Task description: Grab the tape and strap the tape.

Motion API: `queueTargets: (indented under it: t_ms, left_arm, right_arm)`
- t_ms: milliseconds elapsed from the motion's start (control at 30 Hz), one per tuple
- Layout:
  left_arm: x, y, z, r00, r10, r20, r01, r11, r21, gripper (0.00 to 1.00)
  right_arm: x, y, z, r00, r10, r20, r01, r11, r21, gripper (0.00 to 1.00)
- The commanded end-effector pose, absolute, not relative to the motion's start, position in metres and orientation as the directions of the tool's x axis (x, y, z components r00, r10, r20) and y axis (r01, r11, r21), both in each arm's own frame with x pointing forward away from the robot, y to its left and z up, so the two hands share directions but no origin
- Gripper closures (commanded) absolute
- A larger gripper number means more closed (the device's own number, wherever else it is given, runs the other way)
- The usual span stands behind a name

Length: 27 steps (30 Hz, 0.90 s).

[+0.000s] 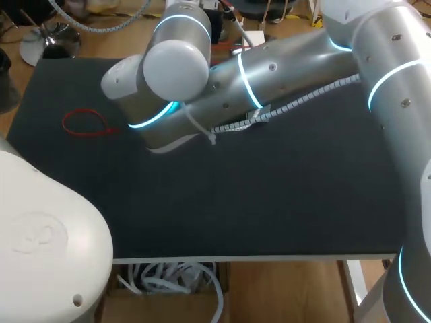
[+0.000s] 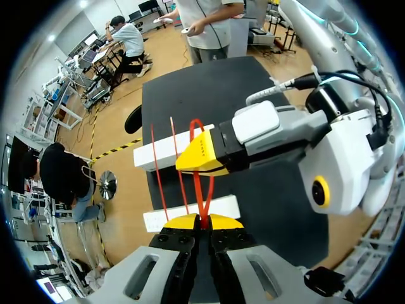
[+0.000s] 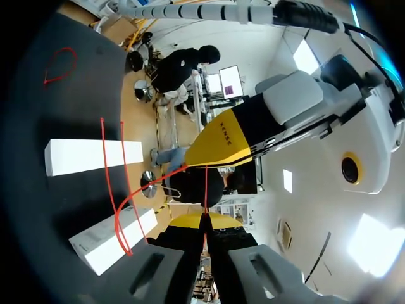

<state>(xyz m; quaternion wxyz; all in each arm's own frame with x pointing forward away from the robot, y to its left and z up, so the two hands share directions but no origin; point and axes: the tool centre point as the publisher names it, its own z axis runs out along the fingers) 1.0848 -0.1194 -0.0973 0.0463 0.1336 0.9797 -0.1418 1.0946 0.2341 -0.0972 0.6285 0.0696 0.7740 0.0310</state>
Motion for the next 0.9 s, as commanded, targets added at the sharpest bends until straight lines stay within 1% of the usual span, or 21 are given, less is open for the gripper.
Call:
queueTargets:
  t_ms: [33, 900]
  left_arm:
    - [1.085, -0.12, -0.096, -0.96, 0.249, -0.125, 0.274, 0.925, -0.263, 1.0]
    - [1.085, -0.12, -0.096, -0.96, 0.249, -0.125, 0.274, 0.925, -0.263, 1.0]
  right_arm:
    - [1.097, 0.237, -0.095, -0.207, 0.145, -0.968, 0.07, 0.989, 0.133, 1.0]
    - [1.097, 0.248, -0.096, -0.219, 0.149, -0.964, 0.051, 0.989, 0.141, 1.0]
